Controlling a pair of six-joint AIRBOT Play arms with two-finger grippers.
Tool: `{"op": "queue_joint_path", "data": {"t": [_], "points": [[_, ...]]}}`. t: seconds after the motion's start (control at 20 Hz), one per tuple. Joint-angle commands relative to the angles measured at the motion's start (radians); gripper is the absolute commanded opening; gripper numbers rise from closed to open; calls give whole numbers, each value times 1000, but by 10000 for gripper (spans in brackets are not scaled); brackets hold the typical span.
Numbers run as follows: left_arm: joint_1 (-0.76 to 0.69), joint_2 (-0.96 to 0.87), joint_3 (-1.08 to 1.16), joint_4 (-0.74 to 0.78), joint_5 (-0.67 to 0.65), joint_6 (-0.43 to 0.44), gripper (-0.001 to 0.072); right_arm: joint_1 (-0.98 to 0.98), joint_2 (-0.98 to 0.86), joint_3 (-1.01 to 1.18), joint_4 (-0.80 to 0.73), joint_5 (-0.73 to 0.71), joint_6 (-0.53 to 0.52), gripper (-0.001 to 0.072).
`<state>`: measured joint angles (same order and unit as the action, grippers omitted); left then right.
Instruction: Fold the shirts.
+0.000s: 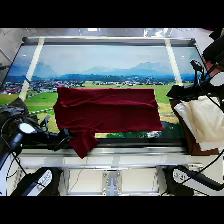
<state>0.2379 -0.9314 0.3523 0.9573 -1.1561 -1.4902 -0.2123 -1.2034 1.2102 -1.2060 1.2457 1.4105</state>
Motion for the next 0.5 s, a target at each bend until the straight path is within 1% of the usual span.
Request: {"op": "queue_joint_path", "data": {"t": [0.0, 0.2, 0.25, 0.3, 0.35, 0.45], "points": [[1, -1, -59, -66, 84, -6, 565, -1, 4, -5, 24, -14, 1, 459], [0, -42, -60, -103, 147, -5, 557, -1, 16, -5, 24, -12, 1, 454], [0, -58, -60, -103, 148, -1, 436, -1, 25, -5, 24, -12, 1, 453], [0, -71, -60, -103, 152, -1, 201, -1, 37, -4, 23, -11, 1, 452], [0, -77, -59, -106, 154, 2, 22, -2, 50, -1, 18, -6, 1, 452], [1, -68, -58, -115, 141, 6, 11, -2, 88, 2, -18, 20, 2, 452]]}}
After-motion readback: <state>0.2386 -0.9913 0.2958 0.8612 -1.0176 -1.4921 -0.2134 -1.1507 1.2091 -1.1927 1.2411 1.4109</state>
